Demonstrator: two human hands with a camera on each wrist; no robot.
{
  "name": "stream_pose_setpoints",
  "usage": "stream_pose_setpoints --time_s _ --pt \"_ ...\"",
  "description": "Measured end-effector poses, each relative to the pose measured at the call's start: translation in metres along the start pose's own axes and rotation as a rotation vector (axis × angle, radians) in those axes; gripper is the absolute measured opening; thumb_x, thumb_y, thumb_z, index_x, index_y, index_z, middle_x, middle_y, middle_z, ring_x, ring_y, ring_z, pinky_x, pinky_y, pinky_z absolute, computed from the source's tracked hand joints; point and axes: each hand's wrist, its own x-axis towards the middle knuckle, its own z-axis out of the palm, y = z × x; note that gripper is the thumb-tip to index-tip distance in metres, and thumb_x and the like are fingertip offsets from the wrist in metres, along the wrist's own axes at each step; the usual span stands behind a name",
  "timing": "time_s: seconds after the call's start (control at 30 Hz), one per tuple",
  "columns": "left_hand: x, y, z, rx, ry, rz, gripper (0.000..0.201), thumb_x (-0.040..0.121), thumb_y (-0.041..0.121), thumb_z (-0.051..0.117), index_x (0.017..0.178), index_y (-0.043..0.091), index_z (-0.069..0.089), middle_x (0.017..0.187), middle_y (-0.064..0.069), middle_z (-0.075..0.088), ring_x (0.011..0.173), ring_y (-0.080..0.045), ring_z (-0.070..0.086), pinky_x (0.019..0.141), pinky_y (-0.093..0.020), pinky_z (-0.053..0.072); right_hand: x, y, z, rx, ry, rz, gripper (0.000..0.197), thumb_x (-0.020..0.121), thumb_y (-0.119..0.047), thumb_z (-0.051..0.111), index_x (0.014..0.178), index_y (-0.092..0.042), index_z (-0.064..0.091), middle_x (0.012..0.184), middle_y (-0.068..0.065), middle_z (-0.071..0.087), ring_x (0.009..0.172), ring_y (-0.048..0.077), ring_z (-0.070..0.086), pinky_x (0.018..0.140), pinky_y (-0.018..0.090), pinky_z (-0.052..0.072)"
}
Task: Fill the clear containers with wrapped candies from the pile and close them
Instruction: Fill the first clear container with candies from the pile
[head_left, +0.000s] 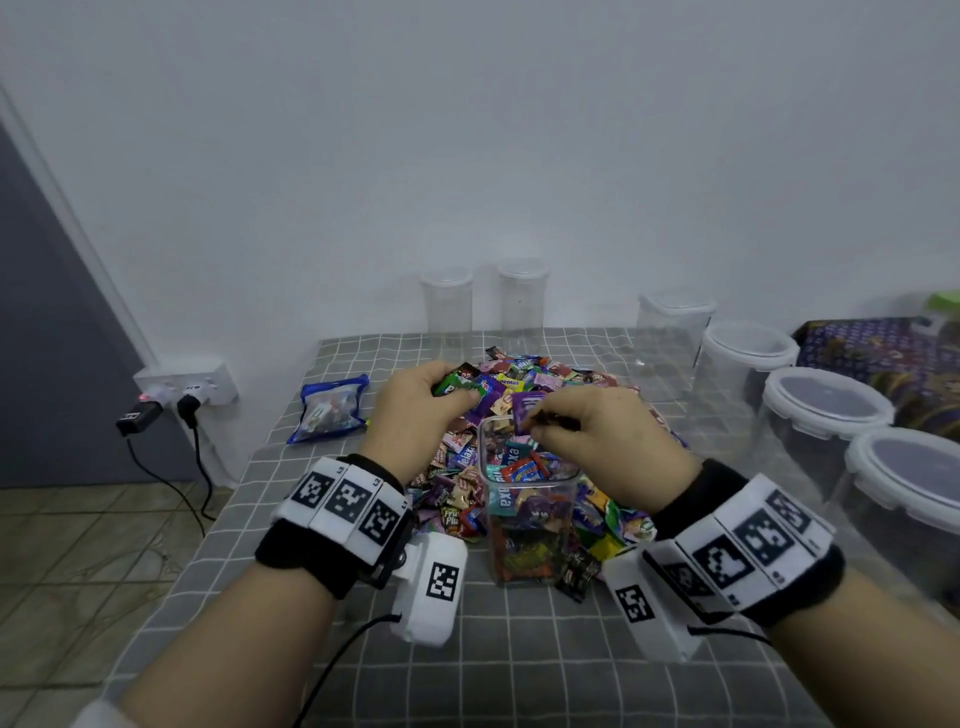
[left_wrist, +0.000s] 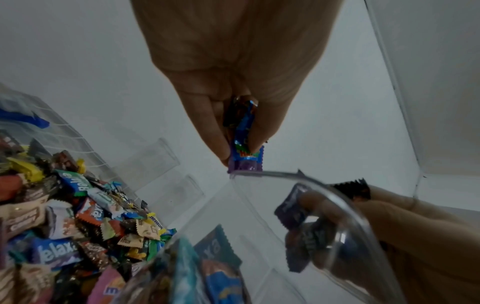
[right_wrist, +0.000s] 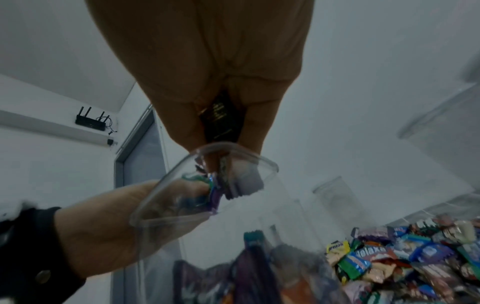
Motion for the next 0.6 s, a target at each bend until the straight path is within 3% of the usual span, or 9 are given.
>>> stream_pose_setpoints --time_s 0.2,0.3,0.4,0.47,0.53,0.6 --pt "-0.002 0.003 0.0 -0.03 -0.003 0.018 0.018 0.086 0.002 0.064 0.083 0.02 0.063 0.081 -0.001 0.068 0.074 -0.018 0.066 0.078 -0.043 0.057 0.001 -0.003 -0.001 0.022 -0.022 0.014 0.018 0.085 -0.022 0.064 0.102 -0.018 0.068 0.104 -0.002 0.066 0.092 0.012 0.06 0.083 0.027 0.045" --pt "-0.001 0.006 0.001 -0.041 -0.009 0.023 0.019 0.085 0.002 0.064 0.082 0.021 0.063 0.082 -0.001 0.068 0.073 -0.017 0.066 0.076 -0.041 0.058 -0.002 -0.003 -0.002 0.026 -0.016 0.02 0.022 0.085 -0.024 0.065 0.107 -0.018 0.066 0.113 -0.003 0.062 0.1 0.01 0.058 0.089 0.029 0.045" --pt "-0.001 0.009 0.003 -0.061 -0.017 0.036 0.018 0.085 0.002 0.064 0.084 0.02 0.063 0.086 -0.005 0.069 0.078 -0.02 0.068 0.075 -0.037 0.058 -0.005 -0.002 -0.003 0.037 0.039 0.002 0.032 0.085 -0.03 0.066 0.115 -0.02 0.065 0.128 -0.008 0.056 0.116 0.005 0.05 0.098 0.023 0.039" --pt "-0.002 0.011 0.004 -0.095 -0.027 0.036 0.018 0.086 0.0 0.062 0.086 0.018 0.063 0.086 -0.004 0.069 0.075 -0.017 0.067 0.071 -0.031 0.059 -0.006 0.002 -0.002 0.041 0.034 0.007 0.052 0.082 -0.035 0.068 0.13 -0.023 0.054 0.14 -0.009 0.045 0.128 0.004 0.039 0.105 0.018 0.028" --pt "-0.003 0.014 0.005 -0.113 -0.042 0.04 0.016 0.086 0.0 0.062 0.089 0.015 0.063 0.086 -0.004 0.068 0.075 -0.015 0.067 0.068 -0.026 0.059 -0.008 0.011 0.001 0.12 -0.058 0.076 0.081 0.076 -0.041 0.073 0.144 -0.025 0.032 0.149 -0.009 0.033 0.136 0.005 0.029 0.108 0.02 0.023" --pt "-0.003 0.014 0.007 -0.088 -0.053 0.049 0.016 0.087 0.002 0.062 0.089 0.018 0.063 0.089 -0.006 0.069 0.079 -0.019 0.068 0.071 -0.031 0.059 -0.012 0.02 0.008 0.306 -0.185 0.163 0.106 0.067 -0.047 0.078 0.149 -0.028 0.015 0.15 -0.011 0.029 0.137 0.005 0.029 0.112 0.025 0.025"
